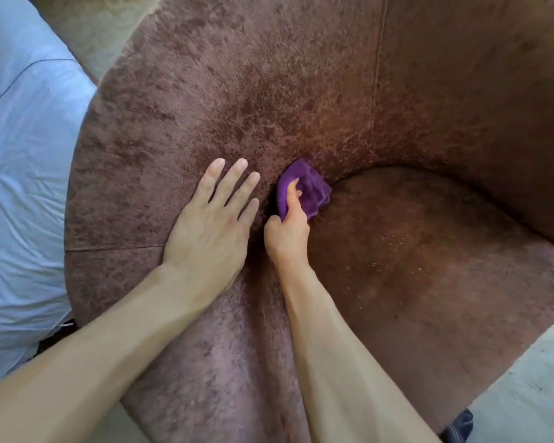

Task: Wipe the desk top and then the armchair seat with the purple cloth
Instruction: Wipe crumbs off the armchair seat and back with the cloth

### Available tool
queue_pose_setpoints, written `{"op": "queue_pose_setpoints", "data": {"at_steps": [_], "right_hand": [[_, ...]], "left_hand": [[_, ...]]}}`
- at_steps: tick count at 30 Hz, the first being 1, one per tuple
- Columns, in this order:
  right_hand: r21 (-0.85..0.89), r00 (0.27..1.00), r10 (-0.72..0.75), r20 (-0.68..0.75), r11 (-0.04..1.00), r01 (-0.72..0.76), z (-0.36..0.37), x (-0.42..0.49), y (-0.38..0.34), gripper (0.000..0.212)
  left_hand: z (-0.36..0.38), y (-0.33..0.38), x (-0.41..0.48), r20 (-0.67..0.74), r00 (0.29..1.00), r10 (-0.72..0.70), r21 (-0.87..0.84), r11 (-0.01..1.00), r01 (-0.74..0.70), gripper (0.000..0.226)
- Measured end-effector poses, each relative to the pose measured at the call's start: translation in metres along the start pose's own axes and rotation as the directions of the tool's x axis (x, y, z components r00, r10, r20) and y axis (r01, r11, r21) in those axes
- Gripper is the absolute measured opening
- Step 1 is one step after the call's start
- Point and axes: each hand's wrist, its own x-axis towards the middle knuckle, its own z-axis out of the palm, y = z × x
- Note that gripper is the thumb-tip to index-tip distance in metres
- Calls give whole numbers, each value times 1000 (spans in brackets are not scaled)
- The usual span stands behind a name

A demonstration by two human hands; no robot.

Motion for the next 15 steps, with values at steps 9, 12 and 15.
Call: {"op": "queue_pose_setpoints", "data": {"at_steps": [9, 12, 15], "right_hand": [[-164, 995, -26, 94, 986, 42, -10, -45, 65, 83], [-35, 996, 5, 86, 999, -2, -22, -46, 67, 84], [260, 975, 213, 57, 940, -221, -46, -49, 60, 81]], "left_hand": [[5, 4, 2, -86, 996, 10, -13, 1000, -11, 72], [7, 8, 3, -97, 995, -13, -26, 1000, 11, 71], [7, 18, 2, -80, 994, -73, -124, 990, 62, 68]]}}
